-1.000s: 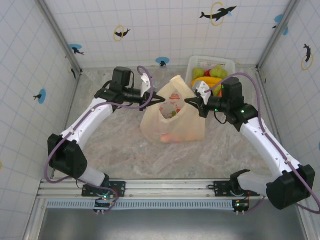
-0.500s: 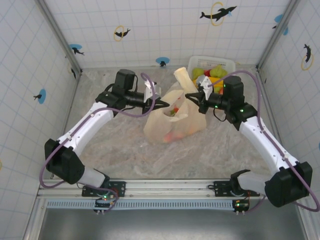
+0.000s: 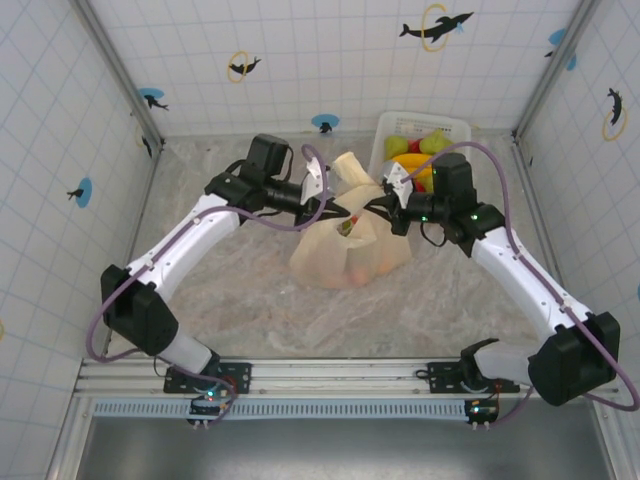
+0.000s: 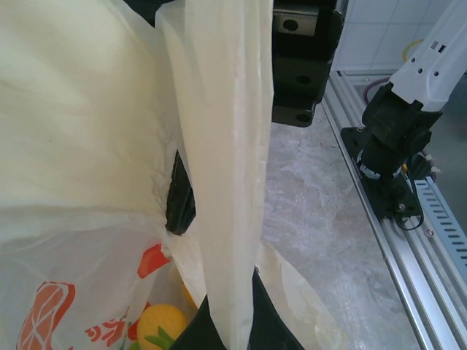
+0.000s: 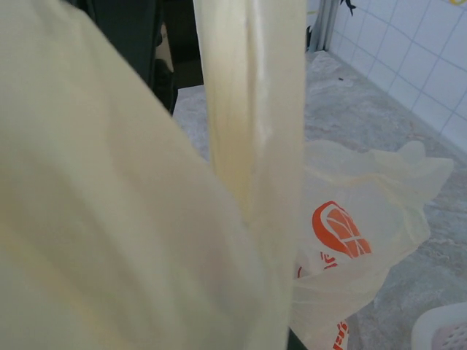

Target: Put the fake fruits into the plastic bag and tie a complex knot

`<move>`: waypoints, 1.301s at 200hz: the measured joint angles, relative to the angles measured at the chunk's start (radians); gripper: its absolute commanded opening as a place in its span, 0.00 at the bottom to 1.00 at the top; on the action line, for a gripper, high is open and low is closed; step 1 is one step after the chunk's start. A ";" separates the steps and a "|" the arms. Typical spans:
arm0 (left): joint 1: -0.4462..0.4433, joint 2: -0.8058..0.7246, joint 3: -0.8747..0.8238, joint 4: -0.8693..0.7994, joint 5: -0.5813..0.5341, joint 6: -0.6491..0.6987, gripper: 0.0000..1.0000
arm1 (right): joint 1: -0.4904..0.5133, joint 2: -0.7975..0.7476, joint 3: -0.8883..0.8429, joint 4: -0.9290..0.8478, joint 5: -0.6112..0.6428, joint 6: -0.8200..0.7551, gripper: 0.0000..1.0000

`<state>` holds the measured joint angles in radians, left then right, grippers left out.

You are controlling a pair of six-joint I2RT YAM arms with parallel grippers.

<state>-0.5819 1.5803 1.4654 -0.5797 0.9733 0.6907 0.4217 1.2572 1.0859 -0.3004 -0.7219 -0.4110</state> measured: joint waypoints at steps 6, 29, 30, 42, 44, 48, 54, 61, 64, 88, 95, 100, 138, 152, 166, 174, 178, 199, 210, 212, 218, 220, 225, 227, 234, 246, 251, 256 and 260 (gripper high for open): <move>0.000 0.005 0.003 -0.010 -0.003 0.003 0.00 | 0.000 0.003 0.003 -0.010 -0.004 -0.009 0.07; -0.001 0.016 0.015 -0.033 -0.017 0.016 0.00 | -0.002 0.007 0.005 -0.039 -0.018 -0.036 0.11; -0.001 0.017 0.016 -0.034 -0.018 0.016 0.00 | -0.003 0.007 0.005 -0.040 -0.018 -0.038 0.12; -0.001 0.022 0.022 -0.046 -0.025 0.018 0.00 | -0.005 0.007 0.005 -0.050 -0.026 -0.046 0.16; -0.001 0.023 0.023 -0.048 -0.026 0.019 0.00 | -0.005 0.007 0.005 -0.050 -0.028 -0.050 0.17; -0.001 0.025 0.027 -0.053 -0.029 0.020 0.00 | -0.007 0.007 0.005 -0.053 -0.031 -0.051 0.18; -0.001 0.029 0.031 -0.057 -0.031 0.021 0.00 | -0.009 0.007 0.005 -0.053 -0.036 -0.055 0.19; -0.001 0.031 0.035 -0.064 -0.035 0.021 0.00 | -0.011 0.007 0.005 -0.056 -0.040 -0.059 0.21; -0.001 0.032 0.035 -0.065 -0.037 0.021 0.00 | -0.012 0.007 0.005 -0.057 -0.042 -0.062 0.22; -0.001 0.033 0.039 -0.072 -0.044 0.021 0.00 | -0.023 0.006 0.005 -0.062 -0.054 -0.070 0.31; -0.001 0.035 0.043 -0.075 -0.044 0.021 0.00 | -0.025 0.005 0.005 -0.063 -0.057 -0.073 0.34; -0.001 0.036 0.047 -0.076 -0.044 0.021 0.00 | -0.026 0.005 0.005 -0.064 -0.061 -0.077 0.36; -0.001 0.053 0.065 -0.092 -0.048 0.021 0.00 | -0.030 0.000 0.005 -0.064 -0.078 -0.080 0.42; -0.001 0.055 0.069 -0.098 -0.050 0.021 0.00 | -0.031 0.000 0.005 -0.063 -0.090 -0.078 0.43; -0.001 0.056 0.075 -0.103 -0.052 0.021 0.00 | -0.030 0.000 0.005 -0.057 -0.100 -0.075 0.43; -0.001 0.056 0.077 -0.105 -0.055 0.021 0.00 | -0.030 0.000 0.005 -0.052 -0.104 -0.071 0.43; -0.001 0.056 0.077 -0.105 -0.055 0.021 0.00 | -0.030 0.000 0.005 -0.049 -0.106 -0.069 0.43; -0.002 0.056 0.079 -0.107 -0.060 0.020 0.00 | -0.030 -0.001 0.005 -0.028 -0.115 -0.058 0.44; -0.003 0.057 0.080 -0.109 -0.064 0.020 0.00 | -0.030 -0.002 0.005 -0.012 -0.117 -0.045 0.44; -0.003 0.057 0.080 -0.108 -0.064 0.020 0.00 | -0.030 -0.002 0.005 -0.008 -0.119 -0.042 0.44; -0.005 0.057 0.081 -0.109 -0.067 0.020 0.00 | -0.030 -0.003 0.005 0.002 -0.120 -0.035 0.44; -0.005 0.057 0.081 -0.109 -0.067 0.020 0.00 | -0.030 -0.004 0.005 0.005 -0.121 -0.033 0.44; -0.006 0.057 0.082 -0.109 -0.069 0.020 0.00 | -0.030 -0.006 0.005 0.012 -0.121 -0.027 0.44; -0.006 0.058 0.082 -0.109 -0.069 0.020 0.00 | -0.030 -0.006 0.005 0.017 -0.121 -0.025 0.44; -0.008 0.058 0.083 -0.109 -0.070 0.020 0.00 | -0.030 -0.009 0.005 0.029 -0.122 -0.019 0.44; -0.008 0.061 0.086 -0.109 -0.072 0.020 0.00 | -0.030 -0.014 0.005 0.045 -0.124 -0.008 0.42; -0.008 0.061 0.087 -0.109 -0.074 0.020 0.00 | -0.030 -0.017 0.005 0.049 -0.125 -0.006 0.41; -0.008 0.062 0.088 -0.109 -0.074 0.020 0.00 | -0.030 -0.019 0.005 0.054 -0.125 -0.003 0.40; -0.008 0.063 0.089 -0.109 -0.075 0.020 0.00 | -0.030 -0.021 0.005 0.057 -0.125 0.001 0.38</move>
<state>-0.5903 1.6432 1.5543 -0.6888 0.8982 0.7109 0.3916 1.2358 1.0912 -0.2436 -0.8471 -0.4099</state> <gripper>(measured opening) 0.055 0.414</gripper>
